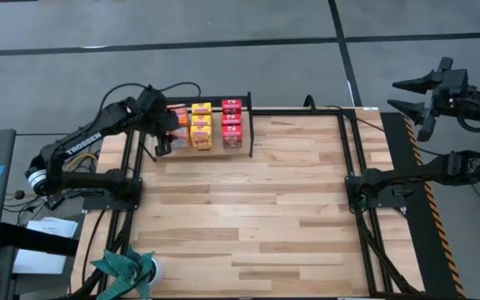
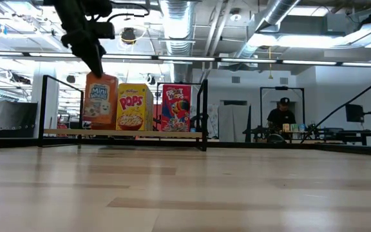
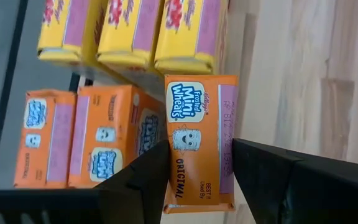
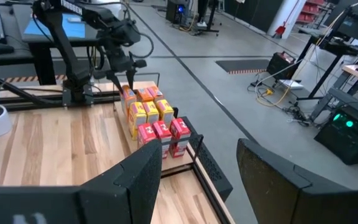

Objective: Stack cereal on shelf
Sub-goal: Put the orange cereal box on the shelf aligned with the other orange cereal box

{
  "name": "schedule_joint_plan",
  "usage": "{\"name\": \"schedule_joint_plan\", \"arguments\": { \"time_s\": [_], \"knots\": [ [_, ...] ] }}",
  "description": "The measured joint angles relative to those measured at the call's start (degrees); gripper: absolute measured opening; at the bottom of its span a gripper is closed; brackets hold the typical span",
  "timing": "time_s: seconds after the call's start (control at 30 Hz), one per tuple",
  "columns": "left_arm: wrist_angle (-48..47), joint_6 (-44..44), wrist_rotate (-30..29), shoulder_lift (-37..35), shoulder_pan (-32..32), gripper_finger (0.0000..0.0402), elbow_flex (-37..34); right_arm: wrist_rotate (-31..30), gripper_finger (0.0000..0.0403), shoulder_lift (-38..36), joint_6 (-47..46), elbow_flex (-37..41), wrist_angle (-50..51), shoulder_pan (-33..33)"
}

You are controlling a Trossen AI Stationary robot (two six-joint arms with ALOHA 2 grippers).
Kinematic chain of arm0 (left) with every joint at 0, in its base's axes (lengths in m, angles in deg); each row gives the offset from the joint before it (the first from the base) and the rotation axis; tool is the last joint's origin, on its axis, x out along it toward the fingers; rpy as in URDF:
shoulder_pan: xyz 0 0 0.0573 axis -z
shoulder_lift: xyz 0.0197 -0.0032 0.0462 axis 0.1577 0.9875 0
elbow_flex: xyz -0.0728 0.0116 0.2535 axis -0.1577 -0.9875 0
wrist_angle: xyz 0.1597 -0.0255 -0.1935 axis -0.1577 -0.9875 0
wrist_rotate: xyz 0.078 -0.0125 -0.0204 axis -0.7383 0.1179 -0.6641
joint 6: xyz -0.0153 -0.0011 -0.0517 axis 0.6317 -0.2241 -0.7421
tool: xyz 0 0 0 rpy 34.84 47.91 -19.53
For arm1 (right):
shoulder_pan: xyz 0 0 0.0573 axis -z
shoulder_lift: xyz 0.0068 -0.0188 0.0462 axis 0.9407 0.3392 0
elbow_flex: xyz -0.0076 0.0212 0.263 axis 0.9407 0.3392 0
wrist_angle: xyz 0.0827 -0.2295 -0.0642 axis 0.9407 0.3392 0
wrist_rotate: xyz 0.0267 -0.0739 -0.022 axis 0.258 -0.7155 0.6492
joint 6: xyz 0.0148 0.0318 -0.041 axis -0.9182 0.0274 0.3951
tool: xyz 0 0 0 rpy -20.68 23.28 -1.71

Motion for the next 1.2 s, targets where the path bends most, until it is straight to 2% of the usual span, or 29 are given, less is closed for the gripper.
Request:
{"name": "schedule_joint_plan", "arguments": {
  "time_s": [0.1,0.4,0.63,1.2],
  "knots": [
    [-0.1,1.1,0.1,0.3,-1.0,0.0158,-0.1,0.0,0.0232,0.0,0.0,0.0,-0.2,0.0],
    [1.5,3.1,5.3,0.4,-5.8,0.0157,-0.1,0.0,0.0232,0.0,0.1,0.0,-0.3,0.0],
    [1.2,4.3,7.2,3.1,-6.4,0.0157,-0.1,0.0,0.0232,0.0,0.1,0.0,-0.3,0.0],
    [1.6,6.2,5.9,5.0,-7.3,0.0158,-0.1,0.0,0.0232,0.0,0.1,0.0,-0.3,0.0]
  ]
}}
